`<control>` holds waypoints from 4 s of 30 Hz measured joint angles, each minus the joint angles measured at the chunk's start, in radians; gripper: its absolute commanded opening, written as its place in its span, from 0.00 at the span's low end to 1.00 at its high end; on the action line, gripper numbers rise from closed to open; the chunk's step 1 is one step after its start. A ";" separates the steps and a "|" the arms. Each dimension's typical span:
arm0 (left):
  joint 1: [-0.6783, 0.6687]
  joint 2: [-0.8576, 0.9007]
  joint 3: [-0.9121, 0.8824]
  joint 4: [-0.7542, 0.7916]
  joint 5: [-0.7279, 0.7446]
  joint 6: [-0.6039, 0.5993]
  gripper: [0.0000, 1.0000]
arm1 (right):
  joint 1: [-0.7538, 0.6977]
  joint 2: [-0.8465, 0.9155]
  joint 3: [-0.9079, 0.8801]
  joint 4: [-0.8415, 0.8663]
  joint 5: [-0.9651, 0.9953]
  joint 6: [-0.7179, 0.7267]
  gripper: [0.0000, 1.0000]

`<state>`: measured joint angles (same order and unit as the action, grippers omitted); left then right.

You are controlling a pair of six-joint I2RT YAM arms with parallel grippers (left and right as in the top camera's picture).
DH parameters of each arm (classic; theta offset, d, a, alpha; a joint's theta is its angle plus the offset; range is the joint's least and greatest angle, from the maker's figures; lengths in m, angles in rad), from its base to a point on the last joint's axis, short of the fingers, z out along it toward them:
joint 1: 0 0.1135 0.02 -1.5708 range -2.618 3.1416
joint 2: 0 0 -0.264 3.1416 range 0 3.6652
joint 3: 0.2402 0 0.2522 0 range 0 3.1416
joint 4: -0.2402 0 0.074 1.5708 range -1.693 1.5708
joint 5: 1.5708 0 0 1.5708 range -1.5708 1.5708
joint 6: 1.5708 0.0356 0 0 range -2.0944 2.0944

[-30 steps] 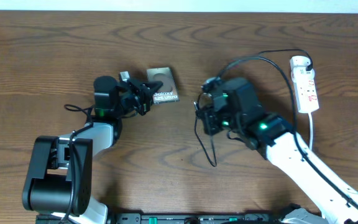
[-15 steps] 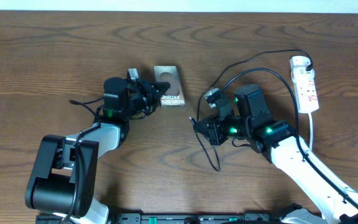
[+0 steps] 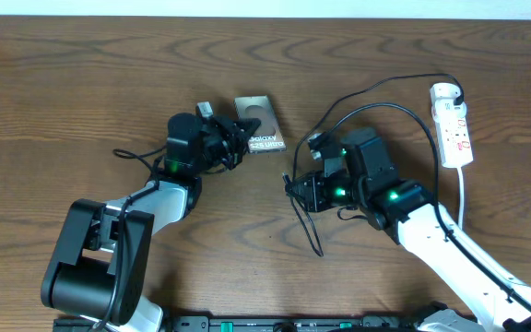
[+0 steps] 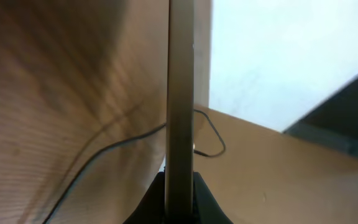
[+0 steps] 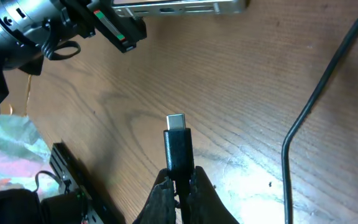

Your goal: Plug charger to phone and switch on socket

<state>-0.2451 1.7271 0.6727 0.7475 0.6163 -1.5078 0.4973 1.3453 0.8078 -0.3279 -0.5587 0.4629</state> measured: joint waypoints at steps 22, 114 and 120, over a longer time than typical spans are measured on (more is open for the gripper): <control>0.000 0.000 0.013 -0.043 -0.074 -0.003 0.07 | 0.050 0.145 0.422 -0.496 0.130 -0.005 0.01; -0.011 0.000 0.036 -0.009 0.002 0.507 0.07 | 0.046 0.399 0.430 -0.242 0.052 -0.034 0.01; -0.011 0.000 0.039 -0.007 0.006 0.511 0.07 | 0.032 0.399 0.430 -0.243 0.034 -0.034 0.01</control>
<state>-0.2565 1.7271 0.7116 0.7406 0.6220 -0.9970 0.5293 1.7443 1.2377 -0.5713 -0.5251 0.4294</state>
